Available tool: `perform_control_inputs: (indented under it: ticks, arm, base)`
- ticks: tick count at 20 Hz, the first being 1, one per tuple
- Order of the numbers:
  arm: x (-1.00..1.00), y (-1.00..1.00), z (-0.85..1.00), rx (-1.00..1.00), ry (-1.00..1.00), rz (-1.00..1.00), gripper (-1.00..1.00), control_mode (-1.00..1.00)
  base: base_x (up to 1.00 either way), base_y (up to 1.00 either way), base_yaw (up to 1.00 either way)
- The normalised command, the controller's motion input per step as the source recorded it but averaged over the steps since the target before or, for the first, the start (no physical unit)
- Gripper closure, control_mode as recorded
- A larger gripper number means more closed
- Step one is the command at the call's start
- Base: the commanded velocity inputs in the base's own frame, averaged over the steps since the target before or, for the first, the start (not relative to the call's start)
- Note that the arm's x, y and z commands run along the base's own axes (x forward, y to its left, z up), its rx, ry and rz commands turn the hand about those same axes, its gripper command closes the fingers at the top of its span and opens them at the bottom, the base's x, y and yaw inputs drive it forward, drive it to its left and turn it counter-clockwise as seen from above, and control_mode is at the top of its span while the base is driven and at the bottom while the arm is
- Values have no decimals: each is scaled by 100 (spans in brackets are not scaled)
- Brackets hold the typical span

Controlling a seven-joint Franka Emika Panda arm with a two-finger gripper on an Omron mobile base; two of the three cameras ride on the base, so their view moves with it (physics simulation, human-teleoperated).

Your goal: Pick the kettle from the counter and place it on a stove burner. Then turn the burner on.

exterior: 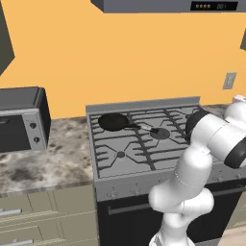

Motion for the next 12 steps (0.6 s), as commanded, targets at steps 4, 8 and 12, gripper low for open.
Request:
perform_control_inputs:
  ticks: [4, 8, 12]
  arm:
    - [0, -2, -1, 0, 3, -3, 100, -100]
    - [3, 0, -38, 4, -1, 0, 100, -100]
    - [19, -1, -43, 9, 0, 0, 100, -100]
  base:
    - [0, 0, 0]
    - [0, 0, 0]
    - [0, 0, 0]
